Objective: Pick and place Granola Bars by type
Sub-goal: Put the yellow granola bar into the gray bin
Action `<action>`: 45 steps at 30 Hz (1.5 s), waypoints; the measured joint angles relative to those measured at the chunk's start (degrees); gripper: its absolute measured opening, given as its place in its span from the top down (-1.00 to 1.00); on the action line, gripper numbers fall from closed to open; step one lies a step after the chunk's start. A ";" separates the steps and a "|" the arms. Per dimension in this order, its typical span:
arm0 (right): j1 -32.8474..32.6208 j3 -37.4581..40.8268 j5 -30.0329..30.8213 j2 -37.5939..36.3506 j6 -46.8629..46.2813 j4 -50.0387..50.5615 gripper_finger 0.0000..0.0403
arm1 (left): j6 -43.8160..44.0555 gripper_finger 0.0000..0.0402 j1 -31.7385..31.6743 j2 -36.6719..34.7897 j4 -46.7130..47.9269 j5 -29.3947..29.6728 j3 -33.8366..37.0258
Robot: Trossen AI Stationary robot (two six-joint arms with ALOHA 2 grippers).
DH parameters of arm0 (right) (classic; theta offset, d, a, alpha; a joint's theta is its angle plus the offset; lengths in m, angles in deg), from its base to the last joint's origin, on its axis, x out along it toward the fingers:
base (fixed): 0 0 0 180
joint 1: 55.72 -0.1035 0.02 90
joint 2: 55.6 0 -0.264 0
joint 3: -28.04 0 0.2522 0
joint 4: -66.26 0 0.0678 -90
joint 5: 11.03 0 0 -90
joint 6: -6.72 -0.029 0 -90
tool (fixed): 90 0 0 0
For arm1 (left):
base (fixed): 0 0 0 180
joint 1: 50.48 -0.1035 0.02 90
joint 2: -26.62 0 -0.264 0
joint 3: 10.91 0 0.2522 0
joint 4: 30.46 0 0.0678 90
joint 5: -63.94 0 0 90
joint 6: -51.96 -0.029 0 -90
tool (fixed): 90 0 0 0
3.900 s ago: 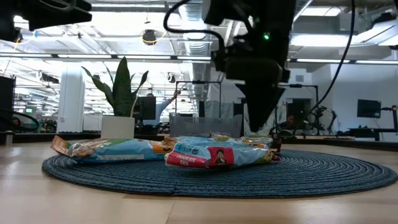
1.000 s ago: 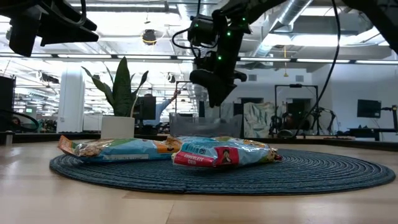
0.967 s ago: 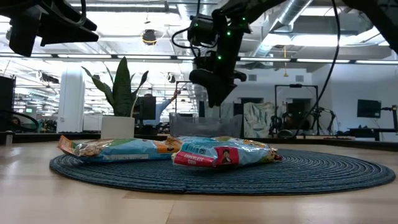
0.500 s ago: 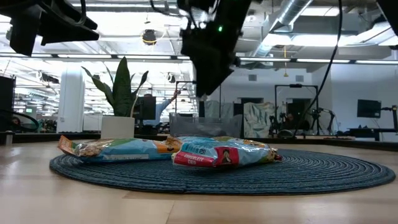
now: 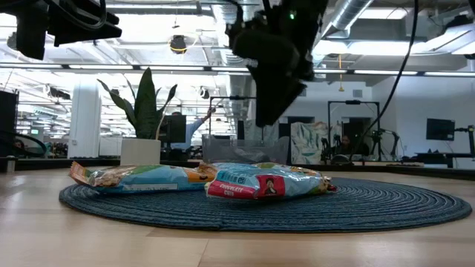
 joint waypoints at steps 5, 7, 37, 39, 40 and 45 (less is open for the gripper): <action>0.53 2.97 -4.91 0.00 -0.02 -2.71 0.00 | 0.00 0.16 0.00 0.00 0.02 0.24 0.00; 0.72 3.80 -5.94 0.02 -0.01 -2.96 -0.05 | 0.00 0.16 0.00 0.00 0.04 0.71 0.00; 1.02 7.37 -8.64 0.04 1.72 -8.82 -0.19 | 1.40 0.16 0.00 0.00 -0.20 -2.60 -0.02; 0.99 7.37 -8.58 0.04 1.74 -9.27 -0.19 | 1.39 0.16 0.01 0.00 -0.39 -2.66 -0.02; 0.90 7.37 -8.57 0.04 1.74 -9.33 -0.19 | 1.38 0.16 0.05 0.00 -0.50 -2.98 -0.03; -0.34 7.37 -6.99 0.07 3.06 -9.68 -0.19 | 0.98 0.16 1.64 0.00 -0.64 -4.63 -0.19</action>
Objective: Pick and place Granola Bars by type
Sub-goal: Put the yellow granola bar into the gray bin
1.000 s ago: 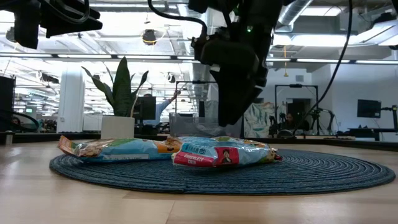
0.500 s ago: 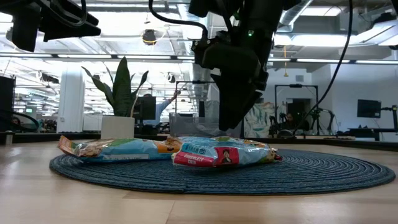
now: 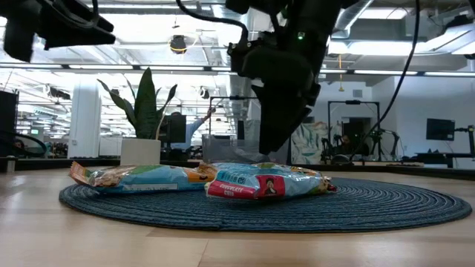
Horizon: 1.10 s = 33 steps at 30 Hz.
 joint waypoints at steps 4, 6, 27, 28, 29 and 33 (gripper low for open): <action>-0.67 0.99 0.10 0.00 0.11 -1.22 -0.19 | -3.79 0.16 2.98 0.00 -2.60 0.22 -2.18; -0.79 1.59 0.61 0.09 0.22 -1.03 -0.19 | -8.78 0.16 4.67 0.00 -5.97 0.35 -3.29; -4.76 1.70 4.54 0.09 13.11 -8.35 -0.19 | -81.63 0.33 2.38 0.00 -64.24 -23.12 -4.49; -4.76 1.70 4.53 0.09 13.54 -8.47 -0.19 | -84.68 0.34 1.57 0.00 -67.17 -26.71 -4.49; -4.78 1.70 4.52 0.09 13.63 -8.63 -0.19 | -87.37 0.34 0.73 0.00 -69.51 -30.33 -4.49; -4.95 1.70 4.47 0.09 13.63 -8.91 -0.19 | -96.99 0.35 -2.77 0.00 -77.55 -44.48 -4.51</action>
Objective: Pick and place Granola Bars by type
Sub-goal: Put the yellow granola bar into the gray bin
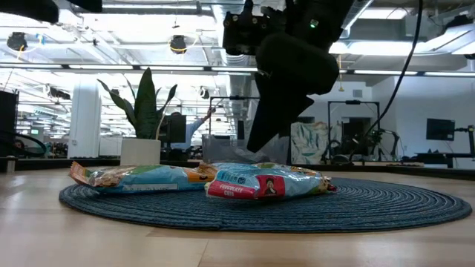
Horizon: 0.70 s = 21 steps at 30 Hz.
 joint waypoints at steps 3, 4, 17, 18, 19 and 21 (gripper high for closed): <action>-0.57 0.00 0.02 0.00 -0.71 -0.02 -0.19 | -2.97 0.35 -2.59 0.00 -2.25 -8.82 0.00; -0.57 0.00 0.07 0.00 -1.94 0.38 -0.19 | -3.15 0.35 -3.40 0.00 -2.24 -10.92 0.00; -0.44 0.00 4.56 0.00 -17.59 11.18 -0.19 | -2.25 0.35 -8.99 0.00 -0.87 -16.00 0.00; -0.36 0.00 4.47 0.00 -17.65 11.10 -0.19 | -2.24 0.35 -9.12 0.00 -0.75 -16.03 0.00; -0.12 0.00 4.37 0.00 -17.89 11.05 -0.19 | -2.24 0.35 -9.14 0.00 -0.59 -16.03 0.00; 0.28 0.00 4.14 0.00 -18.06 10.61 -0.19 | -2.20 0.35 -9.17 0.00 0.01 -15.97 0.00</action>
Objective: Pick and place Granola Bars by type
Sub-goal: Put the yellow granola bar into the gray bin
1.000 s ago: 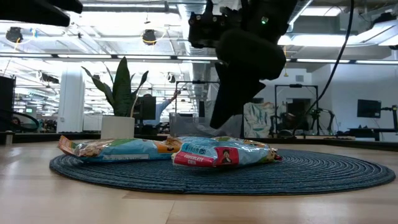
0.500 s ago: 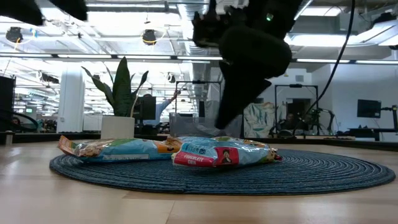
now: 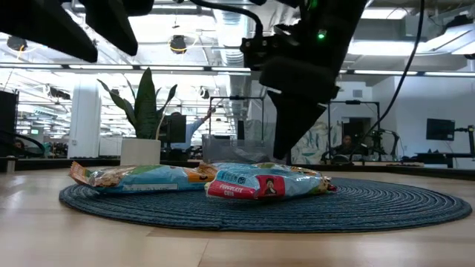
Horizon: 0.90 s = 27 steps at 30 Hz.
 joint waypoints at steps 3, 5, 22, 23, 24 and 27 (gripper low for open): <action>0.57 0.00 -0.22 0.00 -0.03 -1.21 -0.19 | 0.26 0.35 0.00 0.00 0.97 0.47 0.00; 0.92 0.00 -0.34 0.00 -0.02 -1.23 -0.19 | 0.53 0.35 0.00 0.00 1.42 0.61 0.00; 3.09 0.15 -4.44 1.65 -0.48 0.27 -0.19 | 4.17 0.35 0.00 0.02 3.66 0.89 0.00; 3.18 -0.05 -4.52 2.23 -0.49 -0.72 -0.19 | 4.35 0.35 0.00 0.02 3.73 0.89 0.00; 3.19 -0.16 -4.63 2.75 -0.50 -1.29 -0.19 | 4.45 0.35 0.00 0.02 3.83 0.90 0.00; 3.13 0.15 -4.54 2.91 -0.57 0.39 -0.15 | 4.52 0.35 0.00 0.02 3.86 0.89 0.02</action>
